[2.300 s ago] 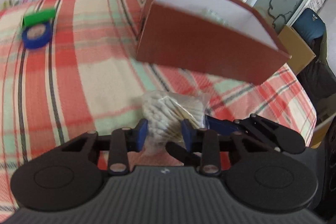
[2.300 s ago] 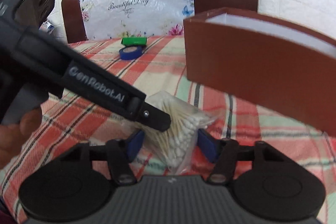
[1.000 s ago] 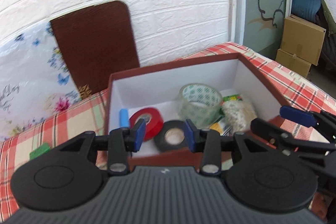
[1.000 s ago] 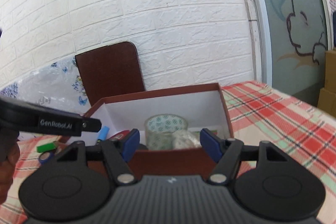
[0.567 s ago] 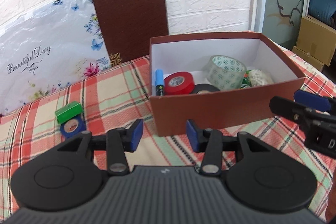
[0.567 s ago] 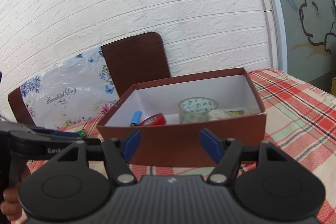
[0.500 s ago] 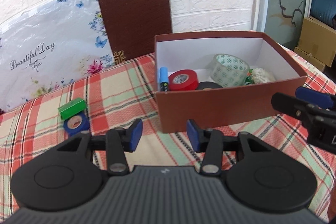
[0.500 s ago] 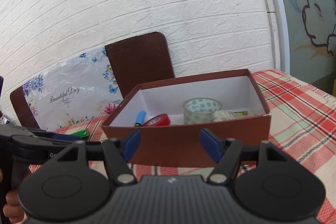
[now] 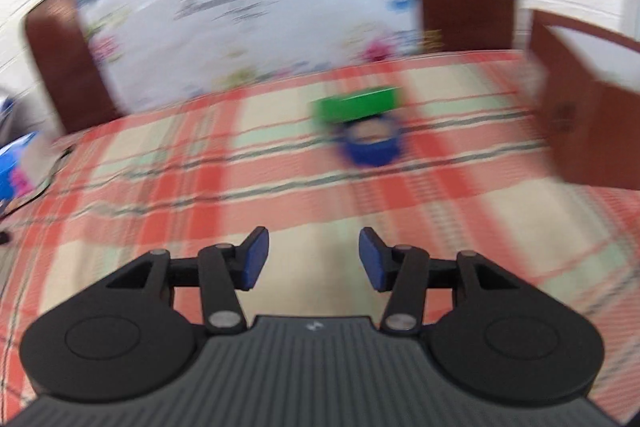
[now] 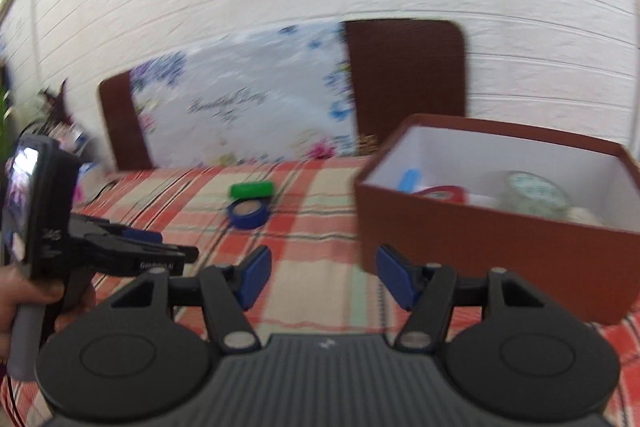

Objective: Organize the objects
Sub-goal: 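Withdraw the right gripper and reach toward the green box, then grasp the green box with the right gripper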

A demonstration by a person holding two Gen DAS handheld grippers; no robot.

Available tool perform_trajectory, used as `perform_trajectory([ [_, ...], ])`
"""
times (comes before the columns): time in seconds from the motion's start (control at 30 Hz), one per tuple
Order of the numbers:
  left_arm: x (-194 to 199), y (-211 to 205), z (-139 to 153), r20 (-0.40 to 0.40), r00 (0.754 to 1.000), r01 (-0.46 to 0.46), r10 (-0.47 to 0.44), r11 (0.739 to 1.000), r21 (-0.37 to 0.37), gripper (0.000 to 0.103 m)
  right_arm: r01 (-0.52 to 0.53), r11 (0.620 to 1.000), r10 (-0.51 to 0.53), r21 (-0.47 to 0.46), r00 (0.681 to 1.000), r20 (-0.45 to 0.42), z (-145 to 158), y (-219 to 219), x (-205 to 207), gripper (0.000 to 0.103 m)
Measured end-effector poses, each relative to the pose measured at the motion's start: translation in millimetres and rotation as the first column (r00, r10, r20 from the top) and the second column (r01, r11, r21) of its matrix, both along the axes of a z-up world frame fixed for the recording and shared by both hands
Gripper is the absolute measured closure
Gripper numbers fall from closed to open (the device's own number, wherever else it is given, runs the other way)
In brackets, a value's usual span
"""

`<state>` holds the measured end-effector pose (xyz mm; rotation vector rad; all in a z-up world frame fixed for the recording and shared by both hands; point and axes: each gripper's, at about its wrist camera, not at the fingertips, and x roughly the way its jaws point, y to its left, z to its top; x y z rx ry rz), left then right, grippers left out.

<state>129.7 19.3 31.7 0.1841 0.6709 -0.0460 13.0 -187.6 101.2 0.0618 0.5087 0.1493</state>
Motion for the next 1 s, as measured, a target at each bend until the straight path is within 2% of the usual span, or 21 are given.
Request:
perform_trajectory([
  [0.1,8,45,-17,0.007,0.993,-0.113,0.114,0.992,-0.052,0.05,-0.071,0.997,0.071,-0.031,0.997,-0.024,-10,29,27,0.044],
  [0.13,8,57,-23,0.016,0.991,-0.127,0.129,0.987,-0.093,0.041,-0.087,0.996,0.086,-0.027,0.996,-0.028,-13,35,39,0.044],
  [0.17,4,66,-28,0.053,0.989,-0.127,0.135,0.983,-0.136,0.037,-0.098,0.995,0.097,-0.015,0.995,-0.032,-15,41,52,0.043],
  [0.23,-1,70,-30,0.079,0.988,-0.119,0.135,0.976,-0.185,0.034,-0.099,0.995,0.1,0.011,0.995,-0.027,-18,51,82,0.031],
  [0.27,0,67,-29,0.082,0.989,-0.111,0.127,0.977,-0.18,0.033,-0.097,0.995,0.097,0.022,0.995,-0.018,-19,54,99,0.017],
  [0.3,0,64,-30,0.089,0.989,-0.106,0.123,0.98,-0.17,0.031,-0.097,0.995,0.097,0.028,0.995,-0.01,-20,59,117,0.007],
  [0.37,2,61,-31,0.096,0.988,-0.101,0.118,0.981,-0.167,0.031,-0.106,0.994,0.106,0.011,0.994,-0.011,-24,69,152,0.007],
  [0.5,4,68,-35,0.097,0.988,-0.096,0.117,0.974,-0.205,0.03,-0.138,0.984,0.134,-0.115,0.99,-0.042,-43,96,210,0.004],
  [0.57,4,69,-36,0.098,0.988,-0.094,0.116,0.974,-0.207,0.029,-0.144,0.98,0.133,-0.14,0.988,-0.081,-56,106,231,0.005],
  [0.6,4,69,-36,0.098,0.988,-0.094,0.116,0.973,-0.212,0.029,-0.147,0.978,0.133,-0.15,0.986,-0.103,-62,109,239,0.013],
  [0.63,4,70,-36,0.098,0.988,-0.093,0.116,0.972,-0.217,0.029,-0.146,0.977,0.127,-0.157,0.984,-0.122,-66,111,245,0.042],
  [0.7,5,70,-36,0.099,0.988,-0.092,0.117,0.97,-0.224,0.029,-0.128,0.982,0.109,-0.14,0.985,-0.136,-69,107,246,0.041],
  [0.8,5,71,-35,0.1,0.988,-0.09,0.116,0.969,-0.231,0.029,-0.112,0.988,0.103,-0.109,0.991,-0.09,-58,100,222,0.041],
  [0.9,5,72,-35,0.099,0.988,-0.089,0.115,0.969,-0.232,0.029,-0.119,0.99,0.115,-0.077,0.992,-0.061,-47,88,176,0.041],
  [1.0,5,71,-35,0.098,0.989,-0.09,0.115,0.969,-0.229,0.029,-0.137,0.987,0.133,-0.085,0.99,-0.056,-46,68,114,0.041],
])
